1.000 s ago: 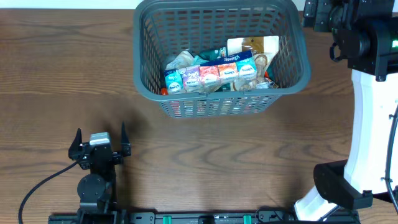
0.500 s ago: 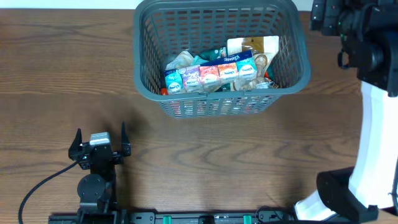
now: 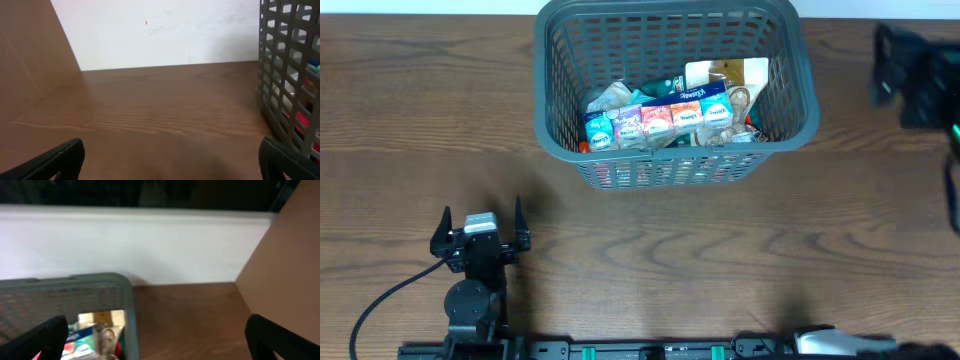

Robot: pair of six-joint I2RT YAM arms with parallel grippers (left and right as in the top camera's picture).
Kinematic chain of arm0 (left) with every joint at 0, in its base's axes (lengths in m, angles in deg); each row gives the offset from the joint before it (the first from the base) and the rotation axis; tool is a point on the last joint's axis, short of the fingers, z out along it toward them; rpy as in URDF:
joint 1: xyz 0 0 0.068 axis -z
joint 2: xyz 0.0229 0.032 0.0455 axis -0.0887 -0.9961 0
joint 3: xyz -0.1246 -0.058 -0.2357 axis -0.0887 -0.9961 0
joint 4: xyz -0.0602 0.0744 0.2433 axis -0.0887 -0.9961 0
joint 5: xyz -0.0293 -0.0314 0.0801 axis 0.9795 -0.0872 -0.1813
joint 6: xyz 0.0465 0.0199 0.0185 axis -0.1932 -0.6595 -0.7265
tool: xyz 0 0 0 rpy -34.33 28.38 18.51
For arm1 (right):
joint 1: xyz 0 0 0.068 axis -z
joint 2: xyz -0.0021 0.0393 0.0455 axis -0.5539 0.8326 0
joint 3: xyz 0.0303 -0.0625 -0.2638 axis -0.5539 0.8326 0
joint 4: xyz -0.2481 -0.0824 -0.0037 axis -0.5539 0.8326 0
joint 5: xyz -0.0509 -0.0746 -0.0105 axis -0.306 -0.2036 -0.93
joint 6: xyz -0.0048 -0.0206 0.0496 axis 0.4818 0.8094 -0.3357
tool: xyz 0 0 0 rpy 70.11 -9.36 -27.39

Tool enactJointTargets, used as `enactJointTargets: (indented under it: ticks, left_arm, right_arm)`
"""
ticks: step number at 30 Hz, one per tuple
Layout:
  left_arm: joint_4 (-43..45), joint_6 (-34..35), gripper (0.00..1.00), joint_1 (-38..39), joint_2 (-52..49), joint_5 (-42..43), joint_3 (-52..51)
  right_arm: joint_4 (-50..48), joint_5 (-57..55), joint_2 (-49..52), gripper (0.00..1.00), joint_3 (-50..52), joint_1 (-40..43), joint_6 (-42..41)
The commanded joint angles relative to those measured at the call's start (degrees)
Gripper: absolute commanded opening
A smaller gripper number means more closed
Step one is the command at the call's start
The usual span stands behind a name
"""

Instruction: Pack container

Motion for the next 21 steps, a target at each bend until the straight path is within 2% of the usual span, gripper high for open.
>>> enactJointTargets:
  ticks: [1,6,9,14,21]
  left_arm:
    - [-0.9,-1.1,0.99,-0.3,0.3,-1.1,-1.8]
    - [-0.9,-1.1,0.99,-0.3,0.3,-1.1,-1.8]
    - [-0.9,-1.1,0.99,-0.3,0.3,-1.1,-1.8]
    - [-0.9,-1.1,0.99,-0.3,0.3,-1.1,-1.8]
    - [-0.9,-1.1,0.99,-0.3,0.3,-1.1,-1.8]
  right_arm:
    - [1.7,3.7,-4.5,0.99,-0.4,0.3,0.7]
    - [3.9,3.7,-11.6,0.99,3.7,0.7,1.9]
    - [3.6,3.7,-16.4,0.99,10.5,2.0,2.8]
    - [0.2,3.7,-24.3,0.99,26.5,4.3,2.8]
    - [-14.2,6.1,-36.1,0.99,53.6,5.7,2.8]
